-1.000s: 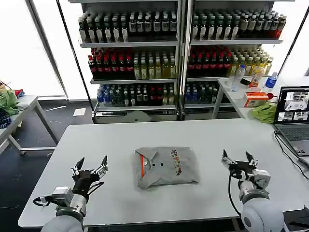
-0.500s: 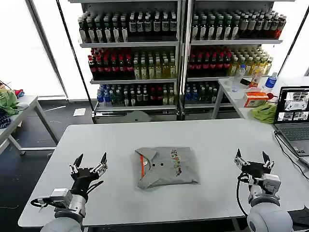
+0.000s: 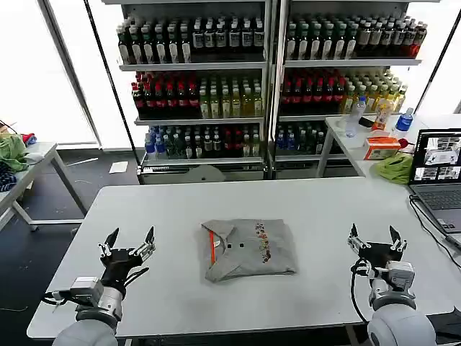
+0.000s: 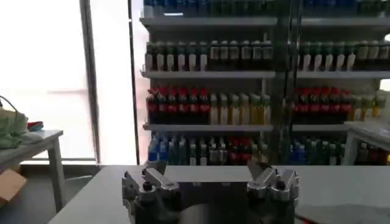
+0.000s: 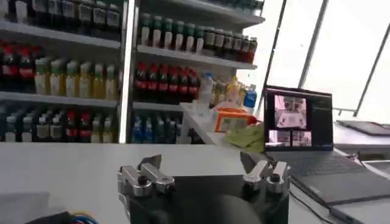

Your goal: Fold and organize the clothes.

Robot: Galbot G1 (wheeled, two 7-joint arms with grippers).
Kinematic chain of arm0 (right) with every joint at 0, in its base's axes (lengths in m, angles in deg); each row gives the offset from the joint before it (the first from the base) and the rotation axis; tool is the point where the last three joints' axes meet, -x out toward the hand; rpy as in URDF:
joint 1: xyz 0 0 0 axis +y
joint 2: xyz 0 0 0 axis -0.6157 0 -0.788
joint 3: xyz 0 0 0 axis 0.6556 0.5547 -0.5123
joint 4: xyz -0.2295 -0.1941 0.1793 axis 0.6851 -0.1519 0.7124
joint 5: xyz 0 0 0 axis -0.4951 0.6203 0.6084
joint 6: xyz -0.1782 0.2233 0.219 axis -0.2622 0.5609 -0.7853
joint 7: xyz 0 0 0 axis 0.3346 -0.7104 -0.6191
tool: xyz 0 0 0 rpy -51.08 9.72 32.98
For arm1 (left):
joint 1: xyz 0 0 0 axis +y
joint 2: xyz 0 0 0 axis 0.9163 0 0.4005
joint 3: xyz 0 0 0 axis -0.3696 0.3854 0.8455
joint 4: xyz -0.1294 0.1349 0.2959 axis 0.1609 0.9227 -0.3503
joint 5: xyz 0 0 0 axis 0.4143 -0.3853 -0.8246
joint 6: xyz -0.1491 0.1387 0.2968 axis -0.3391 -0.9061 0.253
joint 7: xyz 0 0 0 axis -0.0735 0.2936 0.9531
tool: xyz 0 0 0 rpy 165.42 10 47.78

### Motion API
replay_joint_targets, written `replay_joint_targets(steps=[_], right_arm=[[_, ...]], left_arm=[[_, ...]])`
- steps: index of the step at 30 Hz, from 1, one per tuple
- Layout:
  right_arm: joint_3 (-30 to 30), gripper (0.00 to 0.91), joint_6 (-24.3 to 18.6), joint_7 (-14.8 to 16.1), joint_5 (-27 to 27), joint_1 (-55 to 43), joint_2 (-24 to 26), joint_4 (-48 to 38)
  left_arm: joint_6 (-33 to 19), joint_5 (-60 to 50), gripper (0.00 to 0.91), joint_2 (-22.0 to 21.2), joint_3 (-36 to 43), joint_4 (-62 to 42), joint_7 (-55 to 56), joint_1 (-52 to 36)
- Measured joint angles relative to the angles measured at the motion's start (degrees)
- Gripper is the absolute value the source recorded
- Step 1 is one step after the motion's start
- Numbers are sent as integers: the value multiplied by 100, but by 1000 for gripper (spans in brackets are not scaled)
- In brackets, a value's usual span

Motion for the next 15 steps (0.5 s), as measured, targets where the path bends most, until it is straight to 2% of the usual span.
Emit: replay_joint_targets(steps=[15], right_arm=[[111,907,218,466,-112,-7,299,79]], left_arm=[[89,47,907,-57,-129,100,-58,157]])
